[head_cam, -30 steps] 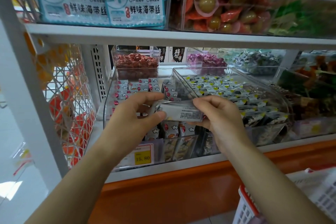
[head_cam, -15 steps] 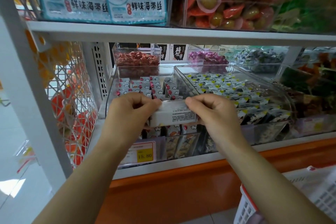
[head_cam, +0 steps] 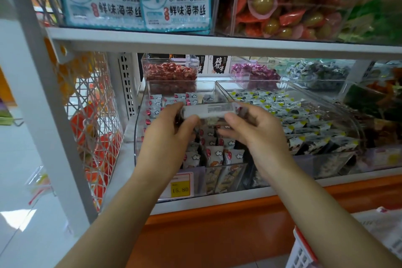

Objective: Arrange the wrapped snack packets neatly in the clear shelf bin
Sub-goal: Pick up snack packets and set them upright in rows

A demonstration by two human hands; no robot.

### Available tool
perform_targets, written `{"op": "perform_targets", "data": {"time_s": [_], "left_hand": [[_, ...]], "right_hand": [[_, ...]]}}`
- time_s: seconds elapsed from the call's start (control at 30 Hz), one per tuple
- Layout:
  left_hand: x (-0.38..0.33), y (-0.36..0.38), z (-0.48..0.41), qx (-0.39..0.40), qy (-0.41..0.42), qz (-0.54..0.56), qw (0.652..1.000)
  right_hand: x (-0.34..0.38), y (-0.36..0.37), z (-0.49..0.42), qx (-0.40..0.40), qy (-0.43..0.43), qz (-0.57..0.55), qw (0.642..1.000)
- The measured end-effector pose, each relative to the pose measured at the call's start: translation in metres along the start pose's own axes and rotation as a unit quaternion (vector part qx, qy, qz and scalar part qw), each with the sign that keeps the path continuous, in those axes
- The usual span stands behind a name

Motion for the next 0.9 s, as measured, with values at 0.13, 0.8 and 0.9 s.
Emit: {"op": "perform_targets", "data": {"time_s": [0.13,0.8,0.9], "left_hand": [[0.003,0.007,-0.021,0.000,0.019,-0.124,0.992],[0.054,0.046,-0.153,0.097,-0.131,-0.453,0.877],[0.050,0.042,-0.145,0.099,-0.146,-0.484,0.857]], "right_hand": [[0.001,-0.009,-0.028,-0.055,-0.005,0.036,0.998],[-0.037,0.022,-0.119,0.005,-0.017,0.143,0.990],[-0.044,0.042,-0.128,0.019,-0.021,0.158,0.987]]}}
Point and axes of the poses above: each hand's wrist, its own z-axis away from the middle knuckle, its own y-axis out of the palm, x = y × z, the point moved 4 cm from there along -z, towards the middle knuckle, and after that the axes turned 13 degrees about -y, right-handed, at the moved point
